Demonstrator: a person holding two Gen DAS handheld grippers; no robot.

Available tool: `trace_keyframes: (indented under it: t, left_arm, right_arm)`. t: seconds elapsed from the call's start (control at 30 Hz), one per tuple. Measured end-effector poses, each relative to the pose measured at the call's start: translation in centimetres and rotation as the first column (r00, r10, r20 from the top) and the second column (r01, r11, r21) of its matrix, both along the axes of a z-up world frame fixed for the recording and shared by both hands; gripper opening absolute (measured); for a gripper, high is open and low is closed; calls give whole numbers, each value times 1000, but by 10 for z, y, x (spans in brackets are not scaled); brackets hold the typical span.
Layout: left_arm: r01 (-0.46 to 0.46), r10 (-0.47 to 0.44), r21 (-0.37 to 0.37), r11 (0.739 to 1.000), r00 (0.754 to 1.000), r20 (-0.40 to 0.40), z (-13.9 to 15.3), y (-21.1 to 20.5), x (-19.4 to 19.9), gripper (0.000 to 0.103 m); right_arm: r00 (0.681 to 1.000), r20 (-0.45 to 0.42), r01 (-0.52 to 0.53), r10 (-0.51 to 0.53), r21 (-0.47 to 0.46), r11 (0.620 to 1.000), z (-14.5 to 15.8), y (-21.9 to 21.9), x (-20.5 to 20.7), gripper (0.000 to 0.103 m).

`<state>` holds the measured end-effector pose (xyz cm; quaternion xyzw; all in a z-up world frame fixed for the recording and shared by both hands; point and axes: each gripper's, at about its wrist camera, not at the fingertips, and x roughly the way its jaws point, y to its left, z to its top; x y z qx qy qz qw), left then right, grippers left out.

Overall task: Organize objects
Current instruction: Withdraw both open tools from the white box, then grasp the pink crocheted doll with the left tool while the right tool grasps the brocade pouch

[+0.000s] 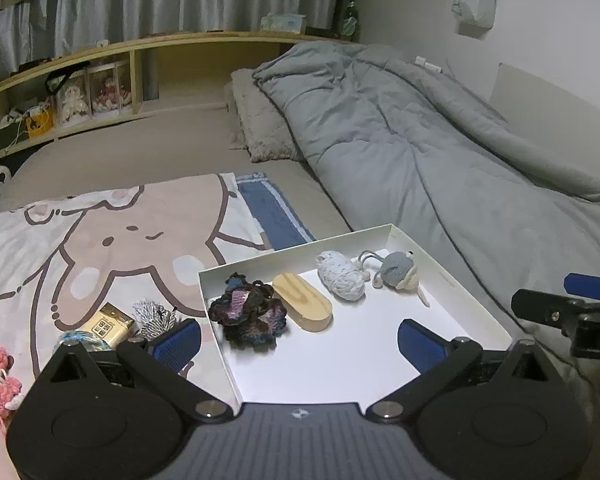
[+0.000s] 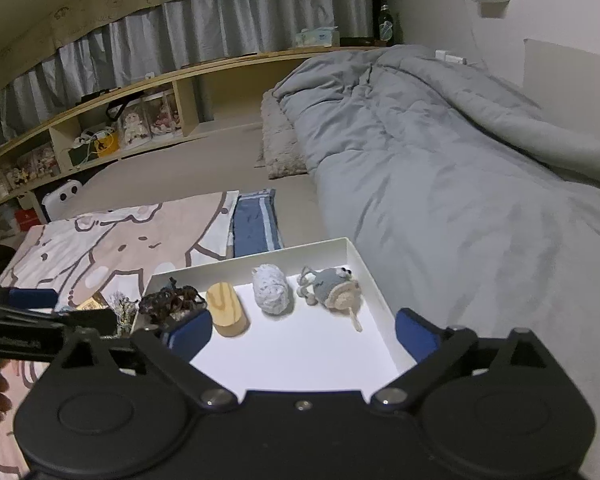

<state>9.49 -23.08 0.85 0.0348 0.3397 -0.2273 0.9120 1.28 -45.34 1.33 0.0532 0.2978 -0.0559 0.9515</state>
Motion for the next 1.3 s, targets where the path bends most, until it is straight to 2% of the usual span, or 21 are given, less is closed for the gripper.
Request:
trace_keyframes:
  t: [0.13,0.83,1.13,1.3]
  left_arm:
    - [-1,1,-8,1000,1000,15,4,7,-9,103]
    - [-30,32,-68,997,999,36,7,51,-25,103]
    - [-125,130,-73,990,989,66,10,95,-18,103]
    - [-183,186,-44,982,979,86,12,123,-12,103]
  right_arm:
    - [1000,3,5,-5,-28,1000,0,4,-10,103]
    - [1000,6,10,-10,-14,1000,3,21,-25,103]
    - [1000,19,-21,21,9,1000,2,46,-11,103]
    - [998,33,-58,57,30,998,2,68,2,103]
